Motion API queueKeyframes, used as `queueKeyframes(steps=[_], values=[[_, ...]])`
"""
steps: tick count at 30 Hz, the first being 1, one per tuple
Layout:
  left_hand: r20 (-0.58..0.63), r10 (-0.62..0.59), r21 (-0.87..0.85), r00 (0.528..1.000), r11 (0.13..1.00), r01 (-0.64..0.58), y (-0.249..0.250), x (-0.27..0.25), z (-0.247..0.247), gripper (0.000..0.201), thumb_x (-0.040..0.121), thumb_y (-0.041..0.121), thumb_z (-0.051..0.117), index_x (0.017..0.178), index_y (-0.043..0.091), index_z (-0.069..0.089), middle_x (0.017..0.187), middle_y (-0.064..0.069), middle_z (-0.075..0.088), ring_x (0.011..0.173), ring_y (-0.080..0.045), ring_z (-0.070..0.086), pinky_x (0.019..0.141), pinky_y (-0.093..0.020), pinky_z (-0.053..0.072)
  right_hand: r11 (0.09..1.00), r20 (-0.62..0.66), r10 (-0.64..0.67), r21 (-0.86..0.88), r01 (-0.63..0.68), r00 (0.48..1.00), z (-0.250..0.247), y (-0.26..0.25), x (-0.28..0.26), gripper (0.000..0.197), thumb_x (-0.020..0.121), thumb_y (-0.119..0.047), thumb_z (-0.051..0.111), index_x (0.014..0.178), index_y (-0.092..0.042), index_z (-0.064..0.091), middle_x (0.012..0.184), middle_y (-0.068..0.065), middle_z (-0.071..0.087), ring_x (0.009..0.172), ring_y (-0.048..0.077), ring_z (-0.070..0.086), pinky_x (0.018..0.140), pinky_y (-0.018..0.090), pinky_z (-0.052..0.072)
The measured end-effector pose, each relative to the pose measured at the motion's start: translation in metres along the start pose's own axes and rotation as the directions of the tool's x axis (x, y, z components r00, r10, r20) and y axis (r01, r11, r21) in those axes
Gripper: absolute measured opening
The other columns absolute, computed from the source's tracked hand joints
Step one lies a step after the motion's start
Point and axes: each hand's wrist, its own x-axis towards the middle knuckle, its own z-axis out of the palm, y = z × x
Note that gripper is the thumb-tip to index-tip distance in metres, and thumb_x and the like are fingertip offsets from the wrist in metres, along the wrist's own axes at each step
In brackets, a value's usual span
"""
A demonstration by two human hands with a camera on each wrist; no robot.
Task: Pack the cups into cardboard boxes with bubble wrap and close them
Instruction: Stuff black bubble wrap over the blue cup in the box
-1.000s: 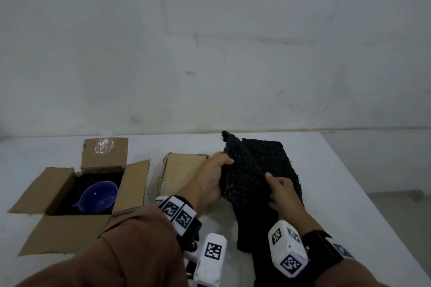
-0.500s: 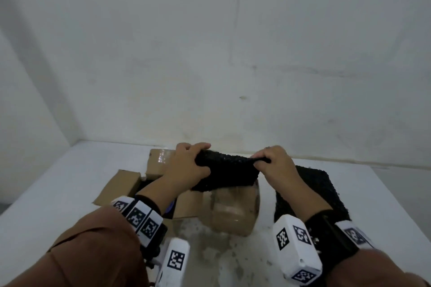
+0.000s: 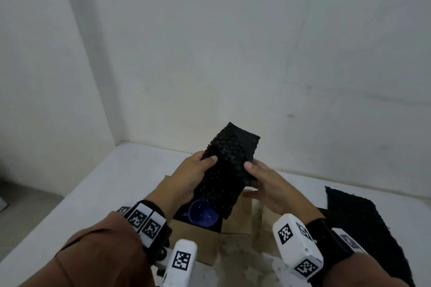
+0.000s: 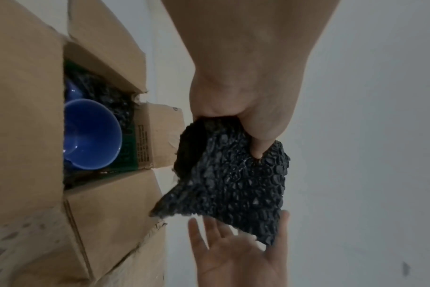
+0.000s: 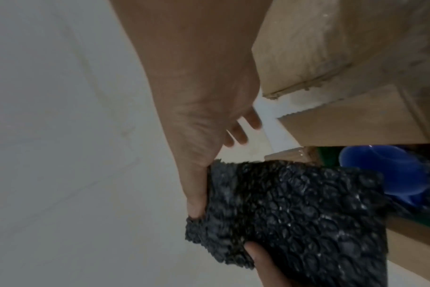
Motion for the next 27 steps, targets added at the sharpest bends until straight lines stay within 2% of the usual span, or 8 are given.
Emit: queueKeyframes(steps=[5,11,13,16,18,20,25,27], values=[[0.016,-0.042,-0.066,0.999,0.997,0.043,-0.012,0.011,-0.026,0.033,0.093,0.010,0.054,0.123,0.024,0.055,0.115,-0.015,0.068,0.105,-0.033,0.067,0.088,-0.045,0.056,0.998,0.167,-0.056,0.034,0.051,0.984,0.023,0.013,0.015,0.047,0.079,-0.024,0.064,0.126,-0.022,0.054,0.122,0.005,0.065,0.111,0.025,0.061,0.092,0.044,0.049],[0.157,-0.147,-0.196,0.977,0.965,0.176,-0.016,0.020,-0.054,0.028,0.097,0.011,0.041,0.112,0.004,0.063,0.107,-0.018,0.070,0.093,-0.031,0.067,0.074,-0.039,0.057,0.994,-0.105,-0.103,-0.038,0.099,0.989,0.037,0.015,0.036,0.024,0.080,0.014,0.054,0.081,0.000,0.073,0.079,0.012,0.070,0.083,0.029,0.062,0.076,0.032,0.052],[0.177,-0.210,-0.222,0.962,0.943,0.247,-0.016,0.025,-0.064,0.032,0.093,0.023,0.036,0.108,0.005,0.057,0.096,-0.014,0.065,0.084,-0.028,0.063,0.072,-0.039,0.054,0.993,-0.152,-0.076,-0.101,0.061,0.985,0.036,0.016,0.043,0.015,0.076,0.006,0.058,0.087,0.013,0.066,0.088,0.019,0.065,0.088,0.032,0.058,0.082,0.042,0.049],[0.240,-0.254,-0.085,0.937,0.956,0.281,-0.013,0.030,-0.070,0.024,0.094,0.030,0.042,0.102,0.013,0.057,0.090,-0.008,0.059,0.080,-0.026,0.061,0.068,-0.040,0.057,0.994,-0.166,0.024,-0.104,-0.042,0.986,0.033,0.015,0.048,0.026,0.074,-0.019,0.057,0.093,-0.005,0.068,0.101,0.018,0.064,0.097,0.032,0.059,0.096,0.052,0.046],[0.271,-0.232,0.065,0.934,0.973,0.223,-0.012,0.031,-0.067,0.012,0.093,0.007,0.046,0.096,0.016,0.054,0.091,-0.008,0.058,0.078,-0.022,0.060,0.062,-0.034,0.056,0.989,-0.215,-0.022,-0.145,-0.010,0.976,0.033,0.018,0.048,0.023,0.079,-0.032,0.060,0.086,-0.013,0.070,0.099,0.010,0.067,0.095,0.026,0.061,0.093,0.046,0.047],[0.246,-0.197,0.128,0.949,0.977,0.170,-0.015,0.035,-0.066,0.031,0.086,-0.012,0.047,0.097,0.017,0.046,0.095,-0.012,0.055,0.079,-0.022,0.058,0.054,-0.028,0.051,0.968,-0.246,-0.122,-0.245,0.060,0.961,0.034,0.020,0.047,0.023,0.078,-0.041,0.066,0.083,-0.018,0.068,0.097,0.003,0.066,0.093,0.020,0.060,0.084,0.035,0.047],[0.127,-0.103,0.092,0.987,0.992,0.091,-0.020,0.045,-0.061,0.042,0.084,-0.013,0.052,0.114,0.017,0.052,0.111,-0.014,0.059,0.092,-0.025,0.058,0.070,-0.033,0.049,0.973,-0.131,0.014,-0.228,-0.044,0.991,0.030,0.029,0.051,0.080,0.071,-0.007,0.076,0.131,-0.039,0.035,0.117,-0.003,0.054,0.108,0.021,0.058,0.087,0.034,0.052],[0.146,-0.097,0.045,0.984,0.995,0.092,-0.022,0.047,-0.060,0.034,0.087,-0.010,0.052,0.111,0.014,0.057,0.110,-0.012,0.060,0.094,-0.024,0.058,0.079,-0.039,0.047,0.978,-0.176,-0.018,-0.208,-0.019,0.984,0.030,0.029,0.051,0.076,0.070,0.006,0.070,0.130,-0.033,0.043,0.118,0.003,0.058,0.107,0.025,0.061,0.089,0.038,0.053]])
